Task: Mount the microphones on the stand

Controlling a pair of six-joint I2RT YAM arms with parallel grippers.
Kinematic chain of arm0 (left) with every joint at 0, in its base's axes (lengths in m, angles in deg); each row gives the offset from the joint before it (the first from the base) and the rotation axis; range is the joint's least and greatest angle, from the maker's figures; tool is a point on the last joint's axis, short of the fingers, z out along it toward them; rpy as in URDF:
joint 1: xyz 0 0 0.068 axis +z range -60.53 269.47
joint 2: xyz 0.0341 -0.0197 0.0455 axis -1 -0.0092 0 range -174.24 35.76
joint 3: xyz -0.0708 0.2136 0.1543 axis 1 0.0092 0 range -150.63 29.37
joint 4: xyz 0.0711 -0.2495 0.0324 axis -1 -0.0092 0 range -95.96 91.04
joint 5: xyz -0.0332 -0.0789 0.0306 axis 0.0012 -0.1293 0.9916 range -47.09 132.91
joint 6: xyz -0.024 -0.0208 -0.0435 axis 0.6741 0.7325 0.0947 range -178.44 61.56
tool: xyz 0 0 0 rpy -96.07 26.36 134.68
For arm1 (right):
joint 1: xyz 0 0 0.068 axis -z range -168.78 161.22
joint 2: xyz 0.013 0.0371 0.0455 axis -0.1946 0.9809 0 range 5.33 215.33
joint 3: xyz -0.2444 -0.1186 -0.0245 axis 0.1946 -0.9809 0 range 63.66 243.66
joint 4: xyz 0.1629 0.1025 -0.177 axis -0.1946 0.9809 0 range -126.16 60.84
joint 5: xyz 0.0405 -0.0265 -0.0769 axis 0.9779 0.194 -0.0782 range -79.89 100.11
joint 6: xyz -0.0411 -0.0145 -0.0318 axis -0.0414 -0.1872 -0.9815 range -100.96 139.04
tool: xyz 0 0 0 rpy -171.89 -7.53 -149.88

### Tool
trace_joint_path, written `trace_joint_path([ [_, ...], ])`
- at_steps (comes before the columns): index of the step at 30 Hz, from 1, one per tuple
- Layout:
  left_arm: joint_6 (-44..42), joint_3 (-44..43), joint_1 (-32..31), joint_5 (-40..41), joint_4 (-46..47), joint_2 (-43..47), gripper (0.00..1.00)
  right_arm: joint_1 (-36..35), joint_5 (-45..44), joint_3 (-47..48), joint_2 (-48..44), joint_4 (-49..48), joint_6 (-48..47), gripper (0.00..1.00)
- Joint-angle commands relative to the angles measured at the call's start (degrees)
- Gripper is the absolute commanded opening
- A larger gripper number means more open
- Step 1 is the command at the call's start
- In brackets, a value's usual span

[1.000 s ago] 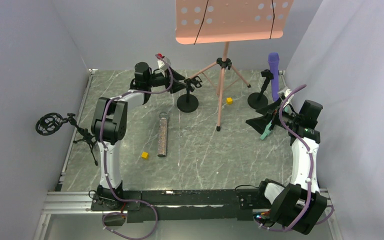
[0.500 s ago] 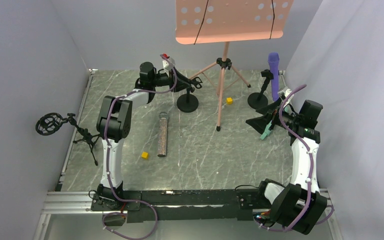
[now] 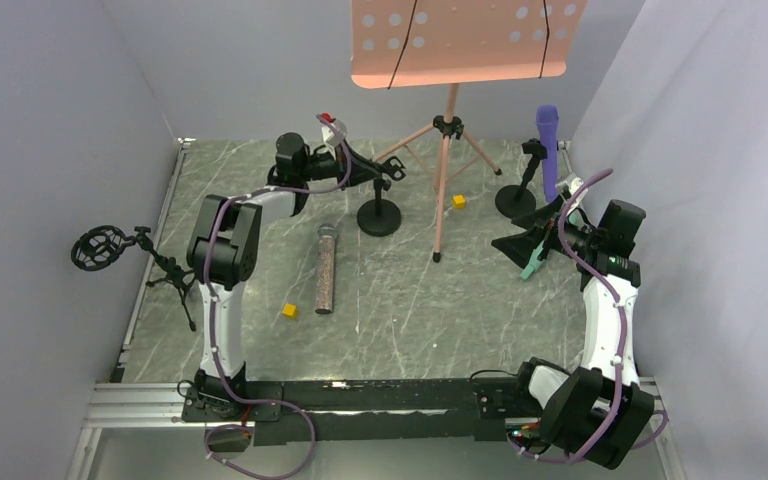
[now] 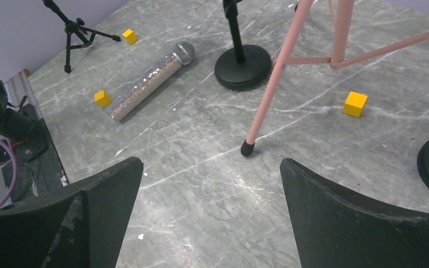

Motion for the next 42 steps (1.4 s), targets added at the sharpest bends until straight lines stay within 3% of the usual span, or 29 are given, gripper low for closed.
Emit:
trace_joint_path([
  [1,2.6,5.7,-2.1,1.5,6.4,11.9,0.00,-0.2,0.3,1.2,-0.2,-2.1,-0.1,1.00],
  [8,-4.2,20.3,-8.1,8.3,-1.9,27.1,0.00,-0.2,0.0,1.2,-0.4,-2.0,-0.4,1.00],
  [12,-11.7,28.4,-15.0,18.4,-11.6,36.3,0.00,-0.2,-0.2,1.2,-0.4,-1.7,-0.6,1.00],
  [18,-13.0,39.4,-23.7,28.6,-10.2,45.5,0.00,-0.2,-0.2,0.8,-0.3,-2.3,-0.1,1.00],
  [26,-14.0,47.4,-26.0,33.1,-5.0,49.0,0.00,-0.2,-0.5,0.4,0.4,-3.0,0.3,1.00],
  [34,-14.0,48.9,-26.0,34.6,-5.4,49.6,0.01,-0.2,-1.1,0.4,1.0,-2.8,0.0,1.00],
  [36,-13.4,49.0,-26.0,35.0,-7.0,49.9,0.08,-0.2,-1.0,0.4,1.1,-2.7,-0.1,1.00],
  [42,-11.8,49.9,-26.0,39.7,-13.2,53.7,0.55,-0.2,-0.9,0.4,1.1,-2.7,-0.1,1.00],
])
